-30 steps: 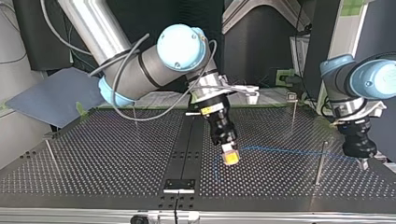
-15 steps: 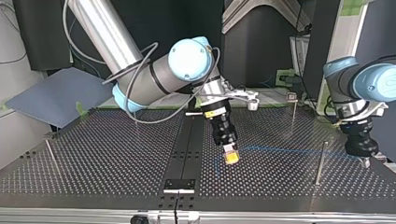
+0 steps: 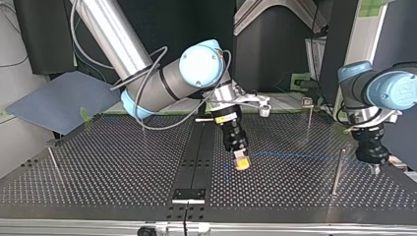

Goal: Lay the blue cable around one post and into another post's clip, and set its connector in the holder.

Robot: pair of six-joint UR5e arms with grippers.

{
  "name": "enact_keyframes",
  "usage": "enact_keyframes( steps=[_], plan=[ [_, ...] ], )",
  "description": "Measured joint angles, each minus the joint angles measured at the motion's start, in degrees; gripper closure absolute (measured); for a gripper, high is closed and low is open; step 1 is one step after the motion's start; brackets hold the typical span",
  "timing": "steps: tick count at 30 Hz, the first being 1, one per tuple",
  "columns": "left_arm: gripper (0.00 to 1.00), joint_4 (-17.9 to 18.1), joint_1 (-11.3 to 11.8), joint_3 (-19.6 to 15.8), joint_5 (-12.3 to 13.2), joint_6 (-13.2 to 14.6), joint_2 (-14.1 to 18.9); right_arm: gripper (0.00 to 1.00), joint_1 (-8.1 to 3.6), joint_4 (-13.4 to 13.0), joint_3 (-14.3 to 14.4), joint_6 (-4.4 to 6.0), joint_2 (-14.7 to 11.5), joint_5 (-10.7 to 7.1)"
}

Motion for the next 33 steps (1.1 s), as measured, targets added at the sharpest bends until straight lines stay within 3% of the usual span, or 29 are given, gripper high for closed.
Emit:
enact_keyframes(
  steps=[6,7,8,9,11,12,14,22,33],
  plan=[
    [0.96,-0.01,-0.33,-0.35,-0.07,0.00,-0.02,1.00,-0.18,0.95,0.01,0.00,0.11,0.00],
    [0.89,0.09,-0.37,-0.55,-0.05,-0.04,-0.02,1.00,-0.23,1.16,0.01,0.00,0.13,0.00],
    [0.73,0.32,-0.41,-0.84,-0.03,-0.15,-0.02,1.00,-0.26,1.30,0.02,0.00,0.13,0.00],
    [0.73,0.54,-0.43,-1.07,-0.01,-0.29,-0.03,1.00,-0.29,1.42,0.01,0.00,0.14,0.00],
    [0.44,0.87,-0.46,-1.48,0.02,-0.79,-0.02,1.00,-0.38,1.68,0.01,0.01,0.20,0.00],
    [0.44,0.92,-0.46,-1.60,0.03,-1.03,-0.03,1.00,-0.42,1.78,0.03,0.02,0.21,0.00],
    [0.03,1.04,-0.47,-1.81,0.13,-1.59,-0.04,1.00,-0.55,2.05,0.03,0.11,0.22,0.00],
    [0.00,1.14,-1.01,-2.12,1.72,-2.21,-0.21,1.00,-1.36,3.45,0.08,0.40,0.38,0.78],
    [0.00,0.13,-1.78,-2.22,1.38,-2.28,-4.21,1.00,-2.24,4.90,0.56,0.49,0.63,1.40]
  ],
)
